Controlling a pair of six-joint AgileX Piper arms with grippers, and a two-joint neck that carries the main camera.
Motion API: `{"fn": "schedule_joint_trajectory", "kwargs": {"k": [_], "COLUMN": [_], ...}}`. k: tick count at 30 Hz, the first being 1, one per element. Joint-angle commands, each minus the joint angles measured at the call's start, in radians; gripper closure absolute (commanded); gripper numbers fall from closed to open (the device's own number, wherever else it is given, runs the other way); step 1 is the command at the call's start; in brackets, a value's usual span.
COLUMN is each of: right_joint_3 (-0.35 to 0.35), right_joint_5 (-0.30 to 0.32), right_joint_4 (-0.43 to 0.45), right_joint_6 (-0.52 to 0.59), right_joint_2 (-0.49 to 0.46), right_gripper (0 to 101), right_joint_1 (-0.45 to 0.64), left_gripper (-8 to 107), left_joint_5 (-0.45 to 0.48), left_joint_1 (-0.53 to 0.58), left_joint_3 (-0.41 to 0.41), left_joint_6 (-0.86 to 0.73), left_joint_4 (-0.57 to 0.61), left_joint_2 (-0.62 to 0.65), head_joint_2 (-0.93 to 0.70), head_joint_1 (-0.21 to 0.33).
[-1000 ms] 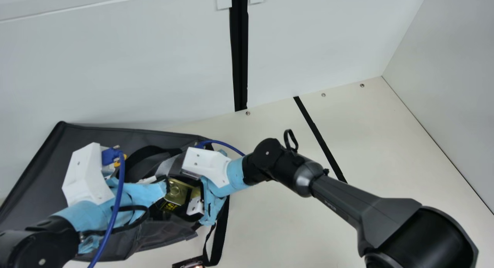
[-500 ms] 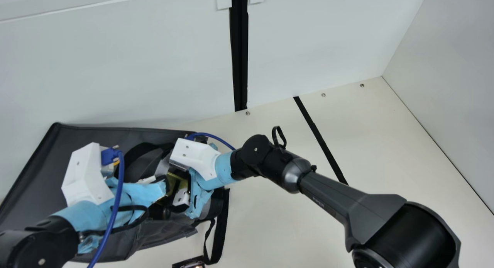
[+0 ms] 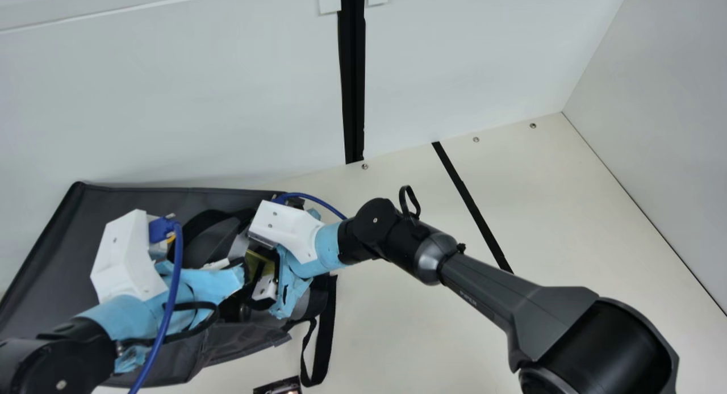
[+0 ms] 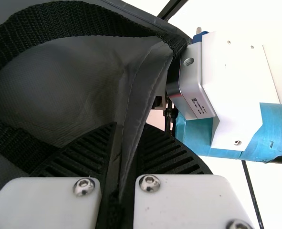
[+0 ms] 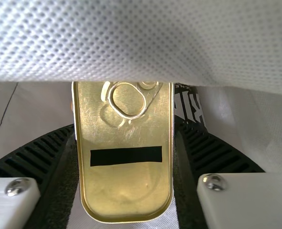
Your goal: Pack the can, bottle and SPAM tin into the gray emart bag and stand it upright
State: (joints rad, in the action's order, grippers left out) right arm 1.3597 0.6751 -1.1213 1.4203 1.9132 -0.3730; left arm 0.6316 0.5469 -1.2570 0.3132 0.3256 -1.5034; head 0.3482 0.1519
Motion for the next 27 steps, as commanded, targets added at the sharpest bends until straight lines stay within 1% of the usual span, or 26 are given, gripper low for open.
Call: {"fn": "schedule_joint_trajectory", "kwargs": {"k": [1,9,10,17,27], "right_joint_3": [-0.001,-0.01,-0.012,-0.02,-0.038], "right_joint_5": [0.0,0.003,0.004,0.021,0.064], "right_joint_4": [0.002,-0.001,-0.001,-0.001,0.001], "right_joint_6": [-0.002,-0.008,-0.007,-0.005,0.012], "right_joint_2": [-0.002,-0.012,-0.014,-0.026,-0.058], "right_gripper": [35,8,6,6,6], "right_joint_1": [0.0,0.001,0.003,0.021,0.063], "left_gripper": [107,107,107,107,107], "left_joint_5": [0.0,0.0,0.0,0.0,0.0], "left_joint_1": [0.0,0.0,0.0,0.0,0.0], "left_joint_3": [0.0,0.0,0.0,0.0,0.0], "left_joint_6": [0.0,0.0,0.0,0.0,0.0], "left_joint_4": [0.0,0.0,0.0,0.0,0.0], "left_joint_2": [0.0,0.0,0.0,0.0,0.0], "head_joint_2": [0.001,0.001,0.001,0.001,0.001], "head_joint_1": [0.023,0.023,0.023,0.023,0.023]}}
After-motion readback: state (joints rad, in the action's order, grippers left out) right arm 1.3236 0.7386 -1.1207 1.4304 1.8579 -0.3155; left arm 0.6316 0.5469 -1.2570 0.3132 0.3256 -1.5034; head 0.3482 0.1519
